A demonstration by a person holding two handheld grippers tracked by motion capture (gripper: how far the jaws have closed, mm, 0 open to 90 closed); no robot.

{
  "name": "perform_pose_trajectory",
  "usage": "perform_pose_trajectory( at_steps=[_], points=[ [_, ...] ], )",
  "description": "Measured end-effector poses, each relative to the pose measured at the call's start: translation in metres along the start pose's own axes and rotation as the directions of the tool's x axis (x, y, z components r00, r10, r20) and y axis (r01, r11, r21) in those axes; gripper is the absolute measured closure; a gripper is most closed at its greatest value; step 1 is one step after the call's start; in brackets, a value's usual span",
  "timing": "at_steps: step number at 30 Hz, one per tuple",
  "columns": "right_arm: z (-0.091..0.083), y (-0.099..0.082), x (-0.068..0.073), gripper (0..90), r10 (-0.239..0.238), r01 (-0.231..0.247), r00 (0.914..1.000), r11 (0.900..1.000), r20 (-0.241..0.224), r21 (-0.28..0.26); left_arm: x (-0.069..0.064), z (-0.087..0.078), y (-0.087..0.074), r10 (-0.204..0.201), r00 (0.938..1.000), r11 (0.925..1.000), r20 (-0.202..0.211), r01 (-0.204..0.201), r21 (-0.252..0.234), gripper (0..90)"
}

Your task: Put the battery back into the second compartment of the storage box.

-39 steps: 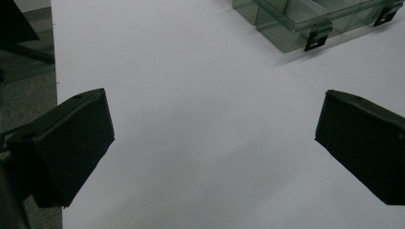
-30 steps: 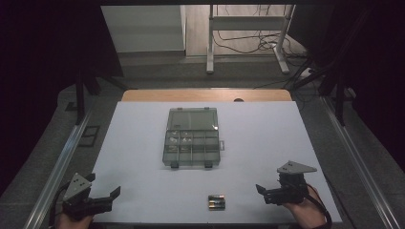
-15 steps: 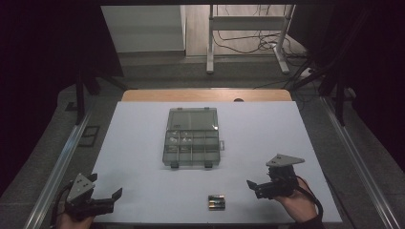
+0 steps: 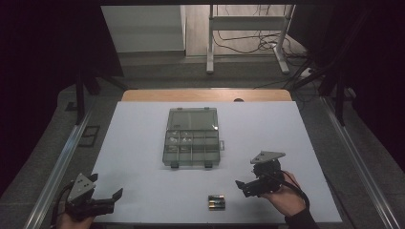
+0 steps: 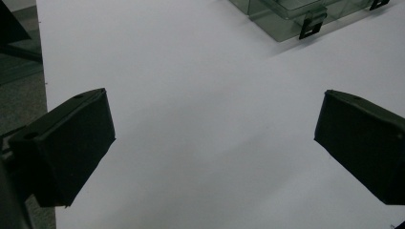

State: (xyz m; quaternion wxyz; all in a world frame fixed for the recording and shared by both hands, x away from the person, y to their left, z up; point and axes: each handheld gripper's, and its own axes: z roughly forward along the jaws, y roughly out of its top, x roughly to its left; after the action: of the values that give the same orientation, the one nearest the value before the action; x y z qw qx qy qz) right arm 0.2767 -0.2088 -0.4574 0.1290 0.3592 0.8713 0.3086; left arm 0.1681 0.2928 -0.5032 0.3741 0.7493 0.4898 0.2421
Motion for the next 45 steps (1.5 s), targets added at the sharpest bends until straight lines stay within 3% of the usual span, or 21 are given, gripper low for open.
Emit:
perform_pose_trajectory(
  at_steps=[14, 19, 25, 26, 27, 28, 31, 32, 34, 37, 40, 44, 45],
  points=[
    [0.022, 0.022, 0.016, 0.0, -0.081, 0.085, 0.995, 0.9945, -0.058, 0.062, 0.0, 0.0, 0.0, 0.006, 1.0, 1.0, 0.003, -0.006, 0.005, 0.4],
    [0.029, 0.028, 0.024, 0.1, -0.125, 0.135, 0.9862, 0.9865, -0.108, 0.092, -0.001, 0.001, 0.0, 0.009, 0.9999, 0.9999, 0.004, -0.009, 0.006, 0.5],
    [0.035, 0.034, 0.034, 12.3, -0.146, 0.162, 0.9795, 0.9807, -0.139, 0.11, -0.001, 0.001, 0.0, 0.018, 0.9998, 0.9998, 0.004, -0.019, 0.011, 0.6],
    [0.038, 0.036, 0.039, 18.2, -0.163, 0.185, 0.9722, 0.975, -0.169, 0.124, -0.002, 0.001, 0.001, 0.019, 0.9998, 0.9997, 0.005, -0.019, 0.012, 0.6],
    [0.038, 0.036, 0.039, 18.2, -0.163, 0.185, 0.9722, 0.975, -0.169, 0.124, -0.002, 0.001, 0.001, 0.019, 0.9998, 0.9997, 0.005, -0.019, 0.012, 0.6],
    [0.043, 0.038, 0.043, 22.1, -0.18, 0.208, 0.9655, 0.9679, -0.188, 0.141, -0.002, 0.001, 0.001, 0.019, 0.9998, 0.9997, 0.004, -0.019, 0.013, 0.6],
    [0.05, 0.039, 0.05, 27.3, -0.197, 0.236, 0.9567, 0.9559, -0.214, 0.174, -0.002, 0.001, 0.001, 0.02, 0.9998, 0.9997, 0.005, -0.02, 0.012, 0.6],
    [0.05, 0.039, 0.05, 27.3, -0.197, 0.236, 0.9567, 0.9559, -0.214, 0.174, -0.002, 0.001, 0.001, 0.02, 0.9998, 0.9997, 0.005, -0.02, 0.012, 0.6],
    [0.056, 0.039, 0.056, 33.9, -0.227, 0.275, 0.9457, 0.9411, -0.233, 0.197, -0.002, 0.001, 0.001, 0.022, 0.9997, 0.9997, 0.006, -0.022, 0.013, 0.6],
    [0.06, 0.039, 0.06, 40.2, -0.253, 0.307, 0.9356, 0.9272, -0.246, 0.214, -0.002, 0.001, 0.001, 0.022, 0.9997, 0.9997, 0.008, -0.022, 0.013, 0.6],
    [0.063, 0.038, 0.061, 46.3, -0.264, 0.326, 0.9279, 0.9171, -0.263, 0.23, -0.002, 0.001, 0.001, 0.023, 0.9997, 0.9996, 0.009, -0.023, 0.013, 0.6],
    [0.065, 0.037, 0.061, 51.4, -0.271, 0.34, 0.9202, 0.9107, -0.282, 0.234, -0.002, 0.001, 0.001, 0.025, 0.9996, 0.9996, 0.009, -0.026, 0.015, 0.6],
    [0.067, 0.036, 0.063, 53.8, -0.279, 0.352, 0.9151, 0.904, -0.291, 0.242, -0.002, 0.001, 0.001, 0.026, 0.9996, 0.9995, 0.009, -0.026, 0.015, 0.6]
  ],
)
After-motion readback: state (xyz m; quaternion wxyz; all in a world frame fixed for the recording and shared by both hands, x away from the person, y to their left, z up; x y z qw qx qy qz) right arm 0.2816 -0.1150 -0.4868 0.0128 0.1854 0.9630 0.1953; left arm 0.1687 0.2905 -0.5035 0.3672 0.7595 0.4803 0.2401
